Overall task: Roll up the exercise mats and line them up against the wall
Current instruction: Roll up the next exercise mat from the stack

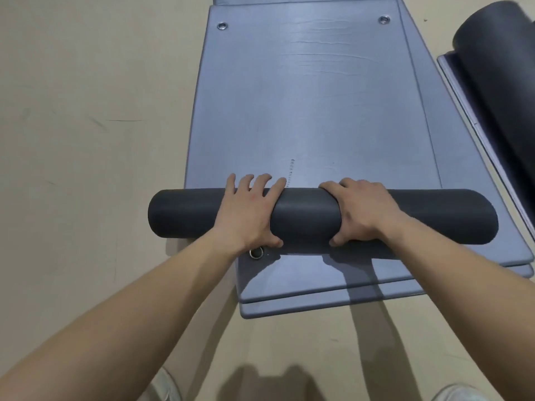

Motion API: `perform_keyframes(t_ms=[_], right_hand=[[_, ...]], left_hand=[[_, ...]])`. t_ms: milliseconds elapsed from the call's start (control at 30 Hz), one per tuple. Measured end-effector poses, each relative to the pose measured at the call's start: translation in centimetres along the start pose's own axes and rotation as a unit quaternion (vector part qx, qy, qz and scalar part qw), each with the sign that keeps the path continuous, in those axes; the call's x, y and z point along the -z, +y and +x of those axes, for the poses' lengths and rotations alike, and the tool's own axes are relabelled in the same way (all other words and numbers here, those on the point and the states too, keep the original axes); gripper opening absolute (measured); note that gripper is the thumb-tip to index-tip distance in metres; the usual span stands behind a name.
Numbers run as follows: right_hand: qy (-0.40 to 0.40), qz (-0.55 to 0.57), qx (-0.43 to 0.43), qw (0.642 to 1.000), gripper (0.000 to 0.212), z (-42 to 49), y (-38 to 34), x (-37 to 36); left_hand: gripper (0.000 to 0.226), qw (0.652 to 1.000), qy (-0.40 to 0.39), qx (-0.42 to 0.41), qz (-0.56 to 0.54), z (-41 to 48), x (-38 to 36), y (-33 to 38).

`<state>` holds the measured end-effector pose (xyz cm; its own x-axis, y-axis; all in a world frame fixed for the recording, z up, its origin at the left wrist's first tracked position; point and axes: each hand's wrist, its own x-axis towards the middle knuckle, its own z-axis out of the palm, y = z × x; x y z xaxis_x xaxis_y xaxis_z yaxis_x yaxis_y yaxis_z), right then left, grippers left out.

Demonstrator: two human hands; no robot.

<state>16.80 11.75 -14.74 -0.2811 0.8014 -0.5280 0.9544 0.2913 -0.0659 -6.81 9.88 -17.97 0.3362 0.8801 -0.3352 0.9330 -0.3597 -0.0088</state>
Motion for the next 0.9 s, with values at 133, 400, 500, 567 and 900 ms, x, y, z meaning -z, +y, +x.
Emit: perform_keyframes(t_ms=[133, 400, 500, 567, 900], right_hand=[[-0.008, 0.004, 0.005, 1.0, 0.123, 1.5, 0.5, 1.0], [0.191, -0.135, 0.014, 0.972, 0.123, 1.7, 0.6, -3.7], [0.129, -0.116, 0.026, 0.985, 0.115, 3.2, 0.9, -0.7], [0.074, -0.079, 0.026, 0.994, 0.11, 3.4, 0.7, 1.1], [0.082, -0.078, 0.01, 0.994, 0.135, -6.1, -2.4, -6.1]], left_hand=[[0.119, 0.998, 0.068, -0.002, 0.013, 0.5, -1.0, 0.1], [0.137, 0.999, 0.036, -0.003, 0.032, 2.7, -0.2, -1.1], [0.131, 0.997, 0.052, -0.003, 0.056, 2.8, -0.6, -1.1], [0.122, 1.0, 0.019, -0.013, 0.021, 3.5, 1.1, -1.6], [0.12, 0.968, -0.231, -0.052, -0.085, -1.1, 2.8, -0.2]])
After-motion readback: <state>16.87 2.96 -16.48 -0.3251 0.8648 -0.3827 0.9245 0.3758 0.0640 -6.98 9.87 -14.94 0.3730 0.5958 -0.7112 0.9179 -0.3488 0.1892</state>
